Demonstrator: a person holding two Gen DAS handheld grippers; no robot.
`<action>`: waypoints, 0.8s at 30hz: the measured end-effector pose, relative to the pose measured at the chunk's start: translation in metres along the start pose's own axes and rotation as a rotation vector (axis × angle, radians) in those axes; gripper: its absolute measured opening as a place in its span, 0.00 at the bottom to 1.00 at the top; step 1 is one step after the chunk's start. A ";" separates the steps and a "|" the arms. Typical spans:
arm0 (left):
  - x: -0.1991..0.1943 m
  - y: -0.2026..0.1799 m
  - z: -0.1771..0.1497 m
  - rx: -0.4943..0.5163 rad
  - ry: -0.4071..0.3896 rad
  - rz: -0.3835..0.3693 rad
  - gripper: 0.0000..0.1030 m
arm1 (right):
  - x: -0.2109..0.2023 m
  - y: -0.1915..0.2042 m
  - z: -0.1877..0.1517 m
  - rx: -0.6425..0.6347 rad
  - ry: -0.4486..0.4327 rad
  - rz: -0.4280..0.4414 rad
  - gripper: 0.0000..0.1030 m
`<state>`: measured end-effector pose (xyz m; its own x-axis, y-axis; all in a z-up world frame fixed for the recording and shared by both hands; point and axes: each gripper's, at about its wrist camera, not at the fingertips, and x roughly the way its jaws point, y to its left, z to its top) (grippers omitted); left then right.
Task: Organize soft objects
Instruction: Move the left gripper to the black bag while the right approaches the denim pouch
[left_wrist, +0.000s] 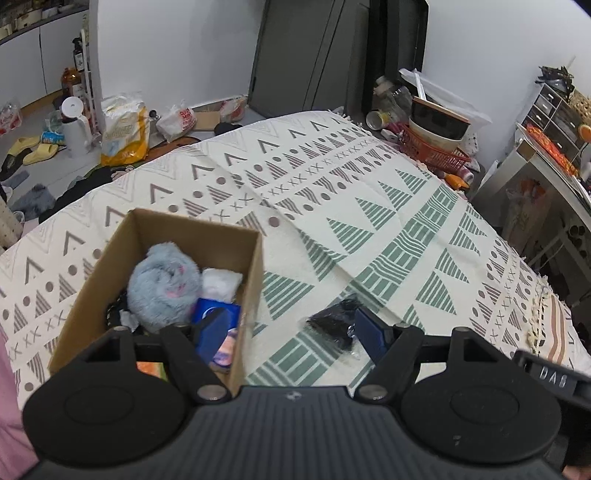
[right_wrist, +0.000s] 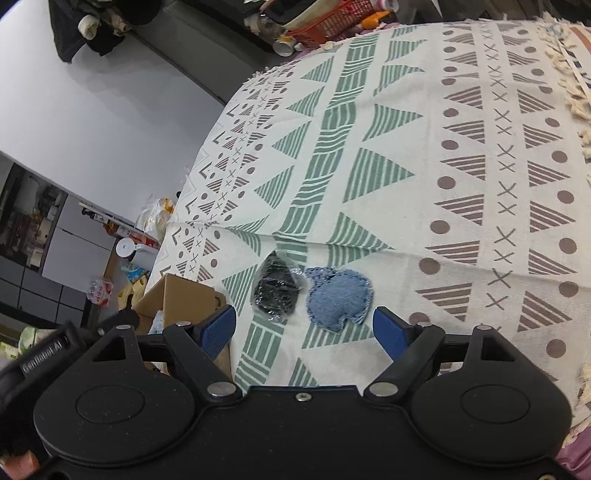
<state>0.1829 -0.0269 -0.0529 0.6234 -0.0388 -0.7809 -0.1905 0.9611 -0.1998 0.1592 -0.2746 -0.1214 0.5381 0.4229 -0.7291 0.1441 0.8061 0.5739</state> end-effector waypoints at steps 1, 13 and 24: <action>0.001 -0.003 0.003 0.004 -0.001 0.002 0.72 | 0.000 -0.003 0.001 0.008 0.002 0.003 0.78; 0.029 -0.038 0.020 0.073 0.036 0.021 0.72 | 0.011 -0.024 0.009 0.063 0.033 0.025 0.80; 0.077 -0.065 0.018 0.155 0.141 -0.025 0.72 | 0.039 -0.041 0.015 0.152 0.060 0.010 0.79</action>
<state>0.2569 -0.0878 -0.0894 0.5122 -0.0901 -0.8541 -0.0507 0.9896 -0.1348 0.1869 -0.2976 -0.1681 0.4904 0.4582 -0.7413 0.2650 0.7319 0.6277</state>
